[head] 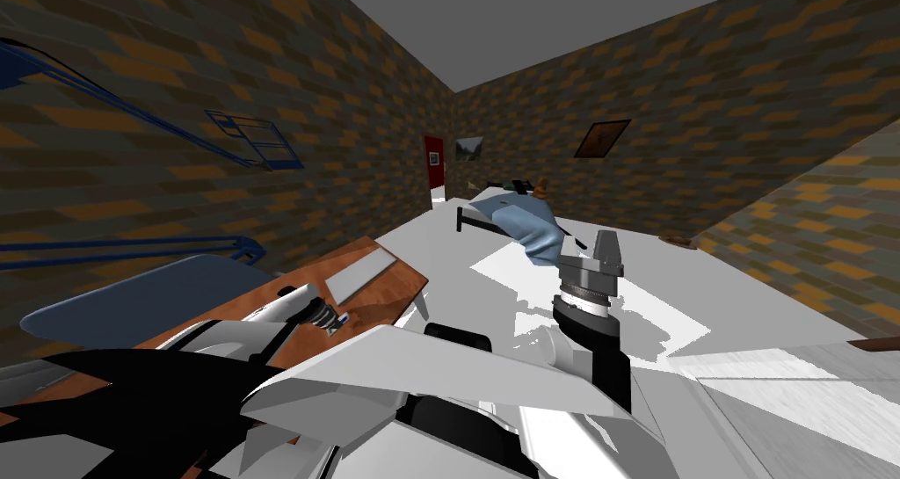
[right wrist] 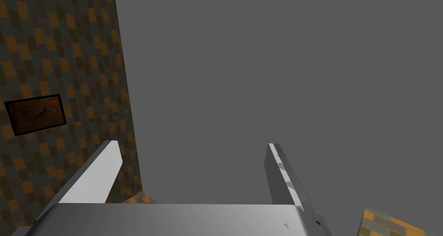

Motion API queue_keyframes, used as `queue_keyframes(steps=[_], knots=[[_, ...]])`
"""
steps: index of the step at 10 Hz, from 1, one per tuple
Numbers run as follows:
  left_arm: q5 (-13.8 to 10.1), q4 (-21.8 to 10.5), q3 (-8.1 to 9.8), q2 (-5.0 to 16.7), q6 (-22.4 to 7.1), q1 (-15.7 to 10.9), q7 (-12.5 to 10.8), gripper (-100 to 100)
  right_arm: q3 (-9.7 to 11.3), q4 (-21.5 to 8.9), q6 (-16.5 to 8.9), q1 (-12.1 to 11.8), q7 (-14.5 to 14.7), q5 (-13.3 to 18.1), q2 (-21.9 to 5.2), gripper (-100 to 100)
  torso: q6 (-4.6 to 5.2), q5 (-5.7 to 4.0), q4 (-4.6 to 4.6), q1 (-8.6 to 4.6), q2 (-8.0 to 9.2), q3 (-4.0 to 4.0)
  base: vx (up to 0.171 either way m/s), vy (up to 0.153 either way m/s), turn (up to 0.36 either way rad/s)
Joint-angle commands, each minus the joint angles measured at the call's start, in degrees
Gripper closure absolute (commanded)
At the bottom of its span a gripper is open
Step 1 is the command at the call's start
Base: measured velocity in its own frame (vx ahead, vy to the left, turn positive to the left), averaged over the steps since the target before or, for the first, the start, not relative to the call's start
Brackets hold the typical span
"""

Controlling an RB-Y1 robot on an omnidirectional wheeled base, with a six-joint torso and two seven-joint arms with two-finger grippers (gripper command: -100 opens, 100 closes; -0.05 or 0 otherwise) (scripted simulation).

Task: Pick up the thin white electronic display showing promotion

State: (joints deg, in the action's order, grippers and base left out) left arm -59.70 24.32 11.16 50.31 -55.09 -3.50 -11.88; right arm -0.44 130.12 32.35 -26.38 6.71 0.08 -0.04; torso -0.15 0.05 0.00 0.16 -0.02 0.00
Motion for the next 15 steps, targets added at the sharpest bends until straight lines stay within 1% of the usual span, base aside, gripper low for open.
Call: queue_keyframes(steps=[1,3,4,5,6,7,8,9,10,11,12,13,15], knots=[[-0.72,-2.26,-0.23,0.11,-1.26,-0.47,0.06,-100,0.0,0.0,0.0,0.0,0.0,0.0,0.0,0,0.0,0.0,0.0,0.0,0.0,0.0,-0.016,0.015,-0.128],[-0.72,-2.26,-0.23,0.11,-1.26,-0.47,0.06,-100,0.0,0.0,0.0,0.0,0.0,0.0,0.0,0,0.02,-0.01,0.0,-0.01,-0.02,-0.02,-0.013,0.02,-0.043],[-1.29,-3.61,-0.38,0.15,-2.29,-0.64,-0.04,-100,0.0,0.0,0.0,0.0,0.0,0.0,0.0,0,0.01,-0.01,-0.01,-0.03,-0.05,-0.03,-0.013,0.022,-0.111],[-1.29,-1.76,-0.38,0.15,-2.29,-0.64,-0.04,-100,0.0,0.0,0.0,0.01,0.0,0.0,0.0,0,0.03,-0.01,-0.01,-0.01,-0.03,-0.02,-0.015,0.023,-0.071],[-1.29,-2.1,-0.38,0.15,-2.29,-0.64,-0.04,-100,0.0,0.0,0.0,0.0,0.0,0.0,0.0,0,0.03,-0.01,-0.01,-0.01,-0.04,-0.03,-0.011,0.012,0.0],[-1.29,-3.61,-0.38,0.15,-2.29,-0.64,-0.04,-100,0.0,0.0,0.0,0.0,0.0,0.0,0.0,0,0.01,-0.02,-0.01,-0.04,-0.06,-0.04,-0.006,0.004,0.009],[-2.01,-5.31,-0.6,0.17,-3.59,-0.82,-0.17,-100,0.0,0.0,0.0,0.0,0.0,0.0,0.0,0,0.0,-0.02,-0.02,-0.07,-0.07,-0.04,-0.025,0.018,-0.15],[-1.74,-4.15,-0.44,0.11,-2.75,-0.43,0.25,-100,0.0,0.0,0.0,0.01,0.0,0.0,0.0,0,0.04,-0.01,0.0,-0.03,-0.01,-0.01,-0.016,0.015,-0.041],[-1.78,-3.94,-0.45,0.08,-3.04,-0.27,-0.13,0,0.0,0.0,0.0,0.0,0.0,0.0,0.0,0,0.0,-0.02,0.0,-0.04,-0.03,-0.01,0.0,0.0,0.0],[-0.85,-4.37,-0.26,-1.55,-1.39,-0.46,-0.06,-100,0.0,0.0,0.0,0.0,0.0,0.0,0.0,0,0.01,-0.02,-0.01,-0.07,-0.06,-0.04,0.007,0.033,0.03],[-0.85,-4.37,-0.26,-1.55,-1.39,-0.46,-0.06,-100,0.0,0.0,0.0,0.0,0.0,0.0,0.0,0,0.01,0.0,-0.02,0.01,-0.11,-0.06,0.012,0.039,0.009],[0.07,-4.77,-0.06,-3.2,0.22,-0.64,-0.02,-100,0.0,0.0,0.0,0.0,0.0,0.0,0.0,0,0.01,0.0,-0.03,0.05,-0.13,-0.07,0.012,0.051,0.025],[0.07,-3.89,-0.06,-3.2,0.22,-0.64,-0.02,-100,0.0,0.0,0.0,0.0,0.0,0.0,0.0,0,0.02,0.01,-0.03,0.07,-0.13,-0.07,0.007,0.027,0.003]])
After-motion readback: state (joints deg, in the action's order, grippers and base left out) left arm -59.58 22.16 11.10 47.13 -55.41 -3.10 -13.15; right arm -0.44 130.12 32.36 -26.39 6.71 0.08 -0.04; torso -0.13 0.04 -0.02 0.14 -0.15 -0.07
